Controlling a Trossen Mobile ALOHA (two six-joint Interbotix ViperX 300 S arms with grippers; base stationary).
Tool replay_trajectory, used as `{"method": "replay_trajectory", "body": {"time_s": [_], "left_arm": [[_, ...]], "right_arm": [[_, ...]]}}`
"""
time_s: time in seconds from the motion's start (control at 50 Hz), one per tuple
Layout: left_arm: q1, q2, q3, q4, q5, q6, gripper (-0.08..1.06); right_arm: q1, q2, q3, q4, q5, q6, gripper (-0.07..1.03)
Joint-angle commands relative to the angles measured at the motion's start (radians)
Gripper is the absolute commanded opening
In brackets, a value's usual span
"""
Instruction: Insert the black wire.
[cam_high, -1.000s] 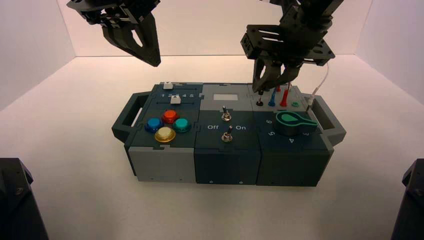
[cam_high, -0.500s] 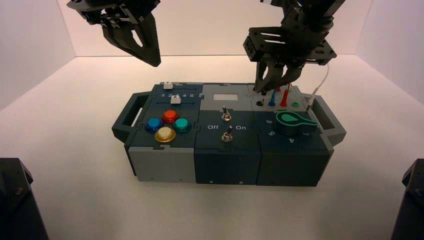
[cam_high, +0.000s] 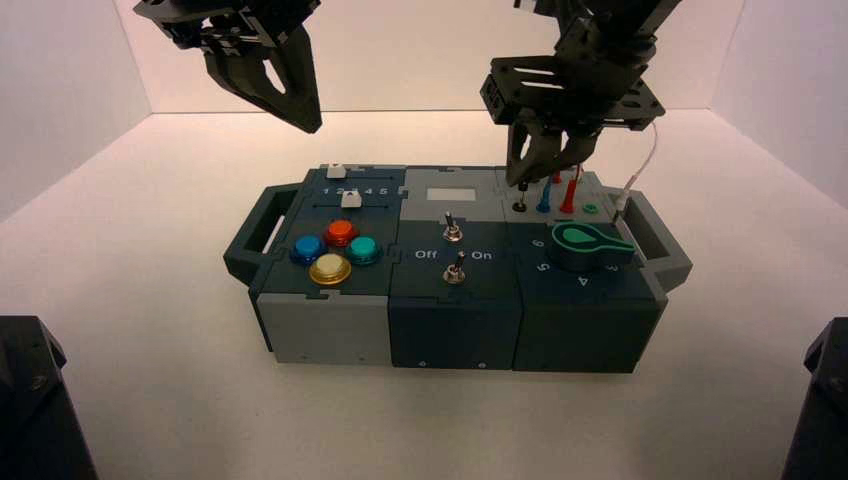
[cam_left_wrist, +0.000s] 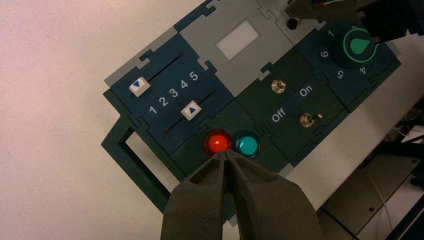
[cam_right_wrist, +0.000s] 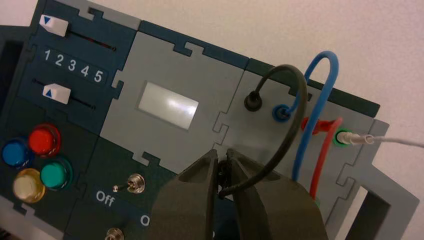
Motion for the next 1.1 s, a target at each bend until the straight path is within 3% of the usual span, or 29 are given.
{"method": "replay_trajectory", "body": {"time_s": [0.02,0.38,1.1], "left_arm": [[-0.005,-0.012,-0.026,0.000,-0.003,0.003,-0.03],[-0.005,-0.014,-0.023,0.000,-0.003,0.005,-0.03],[-0.005,-0.015,-0.028,0.002,-0.005,0.006,-0.03]], "right_arm": [[-0.005,-0.003,-0.028,-0.002,-0.003,0.002,-0.02],[-0.034,-0.009,-0.029,-0.012,-0.003,0.002,-0.02],[-0.031,0.015,-0.046,0.002,0.011,0.003,-0.02]]}}
